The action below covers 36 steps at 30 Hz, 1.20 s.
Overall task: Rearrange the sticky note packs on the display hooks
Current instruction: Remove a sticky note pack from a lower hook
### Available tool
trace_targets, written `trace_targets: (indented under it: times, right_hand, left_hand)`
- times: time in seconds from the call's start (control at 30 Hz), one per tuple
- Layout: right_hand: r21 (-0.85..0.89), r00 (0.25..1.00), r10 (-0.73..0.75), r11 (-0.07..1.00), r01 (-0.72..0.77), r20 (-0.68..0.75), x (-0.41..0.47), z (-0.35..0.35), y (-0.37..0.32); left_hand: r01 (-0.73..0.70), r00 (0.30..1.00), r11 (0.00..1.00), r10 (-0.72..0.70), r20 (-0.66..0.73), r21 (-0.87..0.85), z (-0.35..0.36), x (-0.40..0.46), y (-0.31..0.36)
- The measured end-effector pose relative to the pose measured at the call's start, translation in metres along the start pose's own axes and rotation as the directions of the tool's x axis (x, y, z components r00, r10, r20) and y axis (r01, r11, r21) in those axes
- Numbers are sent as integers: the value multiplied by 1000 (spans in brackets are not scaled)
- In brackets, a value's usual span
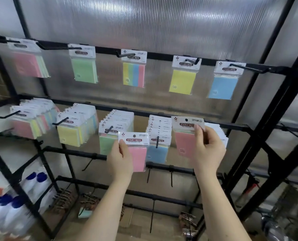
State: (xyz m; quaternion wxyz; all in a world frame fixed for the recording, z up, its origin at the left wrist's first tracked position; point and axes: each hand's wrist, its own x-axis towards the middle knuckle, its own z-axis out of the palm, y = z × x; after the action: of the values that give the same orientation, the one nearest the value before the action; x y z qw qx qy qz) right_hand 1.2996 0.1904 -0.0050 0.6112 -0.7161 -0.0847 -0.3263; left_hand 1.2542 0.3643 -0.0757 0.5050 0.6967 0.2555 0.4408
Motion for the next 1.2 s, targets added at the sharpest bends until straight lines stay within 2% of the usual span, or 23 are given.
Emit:
trace_targets:
  times: [0.1, 0.23, 0.5, 0.7, 0.87, 1.03, 1.2]
  right_hand:
    - [6, 997, 11, 1000, -11, 73, -2, 15, -4]
    - [58, 997, -5, 998, 1, 77, -15, 37, -15]
    - [104, 996, 20, 994, -29, 85, -57, 108, -43]
    - [111, 995, 99, 989, -97, -6, -114, 179, -81]
    - [103, 992, 127, 987, -124, -23, -159, 225, -113]
    - [65, 992, 129, 990, -128, -15, -182, 252, -130]
    - [41, 994, 110, 993, -109, -23, -175, 271, -136]
  left_hand:
    - [63, 992, 998, -62, -112, -2, -17, 12, -2]
    - [120, 965, 993, -115, -234, 7, -47, 31, -8]
    - [105, 949, 994, -109, -297, -31, -127, 93, -28]
    - [58, 974, 998, -57, -219, -5, -207, 158, -41]
    - [-52, 988, 998, 54, -145, 19, -264, 204, -39]
    - [-128, 989, 992, 127, -81, -15, -291, 231, -36]
    - [-144, 985, 988, 138, -102, -48, -296, 256, -37]
